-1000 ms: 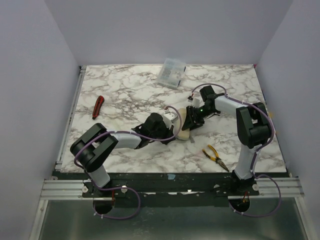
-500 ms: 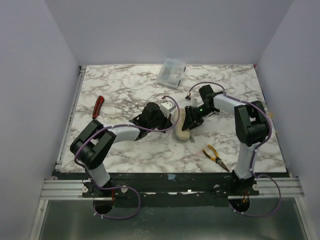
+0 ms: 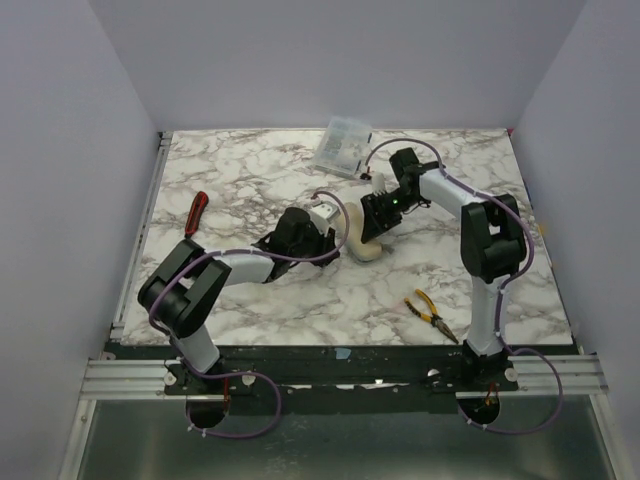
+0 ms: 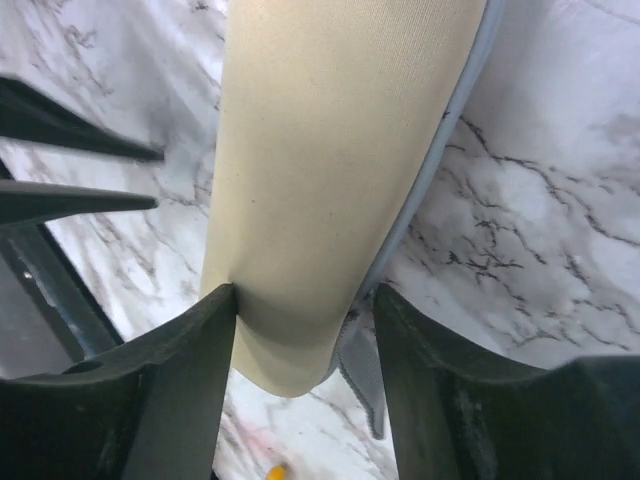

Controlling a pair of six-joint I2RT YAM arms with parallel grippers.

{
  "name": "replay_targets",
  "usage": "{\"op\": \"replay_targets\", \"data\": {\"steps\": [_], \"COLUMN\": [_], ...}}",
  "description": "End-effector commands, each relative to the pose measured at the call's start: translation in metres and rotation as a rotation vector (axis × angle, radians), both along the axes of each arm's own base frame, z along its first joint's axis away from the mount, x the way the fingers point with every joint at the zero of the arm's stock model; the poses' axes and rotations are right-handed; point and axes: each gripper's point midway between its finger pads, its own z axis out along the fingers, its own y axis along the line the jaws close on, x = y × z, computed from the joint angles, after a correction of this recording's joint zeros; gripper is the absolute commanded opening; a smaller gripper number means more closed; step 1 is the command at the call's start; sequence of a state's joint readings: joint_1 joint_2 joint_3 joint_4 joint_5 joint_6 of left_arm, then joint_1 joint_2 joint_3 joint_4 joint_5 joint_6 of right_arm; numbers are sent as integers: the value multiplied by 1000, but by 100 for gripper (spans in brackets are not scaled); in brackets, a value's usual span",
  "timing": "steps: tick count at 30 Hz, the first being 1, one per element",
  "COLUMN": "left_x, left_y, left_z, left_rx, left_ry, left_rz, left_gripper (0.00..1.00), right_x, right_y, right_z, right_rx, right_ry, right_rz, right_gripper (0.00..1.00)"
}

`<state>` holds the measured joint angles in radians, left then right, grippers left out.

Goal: Open the umbrella

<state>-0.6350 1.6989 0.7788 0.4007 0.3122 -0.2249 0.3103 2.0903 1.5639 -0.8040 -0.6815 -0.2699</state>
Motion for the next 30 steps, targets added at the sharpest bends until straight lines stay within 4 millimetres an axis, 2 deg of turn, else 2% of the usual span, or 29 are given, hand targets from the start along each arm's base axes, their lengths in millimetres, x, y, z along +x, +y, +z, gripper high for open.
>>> {"op": "replay_targets", "data": {"steps": [1,4,8,13,19,22,25,27,30], "left_x": [-19,-25,-25,-14,-1,-3,-9,-11,-17], "left_y": [5,7,6,3,-4,-10,-11,-9,-3], "left_z": [10,9,11,21,22,23,22,20,18], "left_rx": [-51,-67,-87,-103,-71,-79,-72,-65,-56], "left_ry": [-19,-10,-18,-165,-232,-236,-254,-262,-273], "left_rz": [-53,-57,-54,-80,-118,-151,-174,-177,-170], "left_gripper": [42,64,70,72,62,57,54,53,49], "right_x": [-2,-3,-10,-26,-13,-13,-19,-28,-44], "right_y": [-17,-14,-15,-10,-5,-2,-3,-7,-14], "right_z": [-16,3,19,15,-2,-13,-23,-30,-37], "right_rx": [-95,-60,-41,-6,1,10,7,-3,-18], "right_ry": [-7,-44,-92,7,16,51,62,75,101], "right_rz": [35,37,12,-69,-119,-116,-85,-43,30], "right_gripper": [65,77,84,84,82,78,64,55,47]}}
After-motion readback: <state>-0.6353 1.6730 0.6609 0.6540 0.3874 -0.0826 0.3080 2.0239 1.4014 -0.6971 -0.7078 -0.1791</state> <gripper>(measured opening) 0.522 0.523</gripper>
